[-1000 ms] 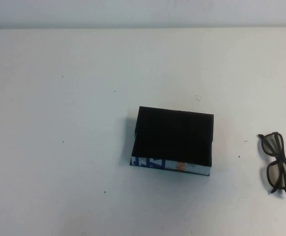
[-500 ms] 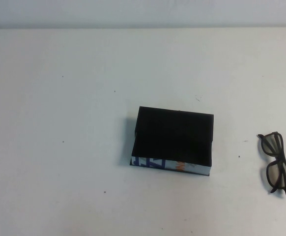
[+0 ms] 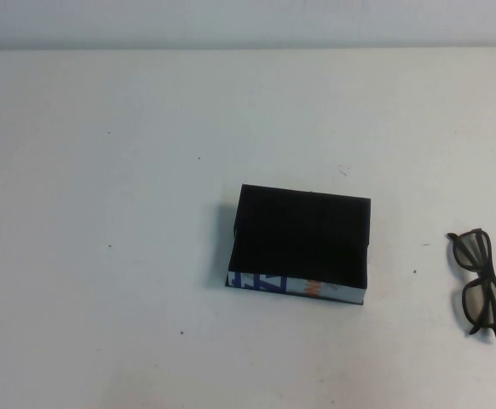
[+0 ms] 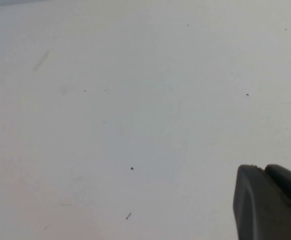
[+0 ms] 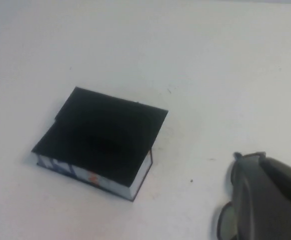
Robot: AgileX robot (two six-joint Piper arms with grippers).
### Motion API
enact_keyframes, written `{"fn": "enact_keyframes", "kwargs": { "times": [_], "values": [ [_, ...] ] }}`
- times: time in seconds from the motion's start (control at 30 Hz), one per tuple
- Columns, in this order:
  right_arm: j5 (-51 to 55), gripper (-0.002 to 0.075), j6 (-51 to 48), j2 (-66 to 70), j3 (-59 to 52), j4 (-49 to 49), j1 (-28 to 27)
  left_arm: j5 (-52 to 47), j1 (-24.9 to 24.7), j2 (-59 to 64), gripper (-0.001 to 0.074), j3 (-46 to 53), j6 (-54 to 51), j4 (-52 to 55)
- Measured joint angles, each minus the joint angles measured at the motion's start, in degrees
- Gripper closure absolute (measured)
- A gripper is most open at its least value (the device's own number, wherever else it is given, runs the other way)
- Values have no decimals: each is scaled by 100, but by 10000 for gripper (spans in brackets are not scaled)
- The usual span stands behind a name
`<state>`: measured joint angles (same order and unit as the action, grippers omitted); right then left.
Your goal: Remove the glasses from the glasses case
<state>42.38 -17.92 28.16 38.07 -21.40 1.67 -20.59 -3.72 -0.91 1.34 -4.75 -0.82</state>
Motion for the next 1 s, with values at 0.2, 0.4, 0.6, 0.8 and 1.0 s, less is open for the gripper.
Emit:
{"fn": "enact_keyframes", "kwargs": {
  "times": [0.2,0.4,0.6,0.8,1.0],
  "values": [
    [-2474,742,-676,-515,-1166,-179,0,0,0,0,739,0,0,0],
    [-4238,742,-816,-1263,-2551,-271,0,0,0,0,739,0,0,0],
    [-4457,742,-766,-2037,-3402,-247,0,0,0,0,739,0,0,0],
    [-4126,742,1311,-2538,-3787,1283,0,0,0,0,739,0,0,0],
    [-3140,742,2384,-2681,-3925,2096,0,0,0,0,739,0,0,0]
  ]
}}
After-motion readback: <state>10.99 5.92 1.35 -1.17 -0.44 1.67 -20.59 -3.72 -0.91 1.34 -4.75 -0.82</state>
